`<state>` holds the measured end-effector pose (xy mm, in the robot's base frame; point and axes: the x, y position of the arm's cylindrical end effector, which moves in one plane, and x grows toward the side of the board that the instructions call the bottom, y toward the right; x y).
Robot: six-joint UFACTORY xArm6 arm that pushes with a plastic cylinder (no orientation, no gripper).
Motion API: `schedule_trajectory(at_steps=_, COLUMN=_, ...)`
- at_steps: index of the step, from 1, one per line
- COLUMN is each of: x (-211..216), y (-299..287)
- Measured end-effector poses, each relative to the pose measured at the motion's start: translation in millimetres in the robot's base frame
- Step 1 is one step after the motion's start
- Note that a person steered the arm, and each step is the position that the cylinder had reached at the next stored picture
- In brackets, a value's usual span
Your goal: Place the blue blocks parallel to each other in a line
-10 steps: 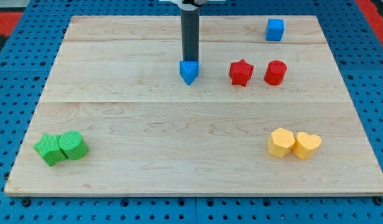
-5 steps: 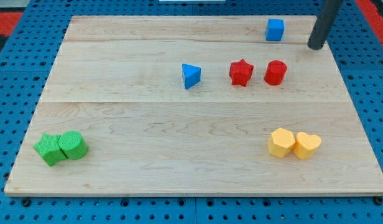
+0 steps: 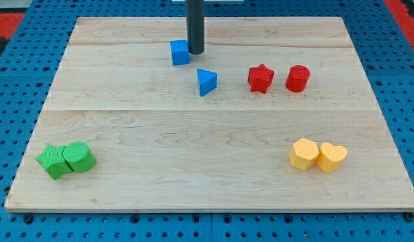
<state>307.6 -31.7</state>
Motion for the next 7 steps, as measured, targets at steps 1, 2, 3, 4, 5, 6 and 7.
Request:
schedule_trajectory(at_steps=1, x=20, y=-25)
schedule_trajectory(at_steps=2, x=-8, y=-6)
schedule_trajectory(at_steps=3, x=-47, y=0)
schedule_trajectory(at_steps=4, x=-30, y=-22)
schedule_trajectory(at_steps=5, x=-1, y=-27)
schedule_trajectory(at_steps=6, x=-7, y=-28)
schedule_trajectory(at_steps=7, x=-22, y=-39)
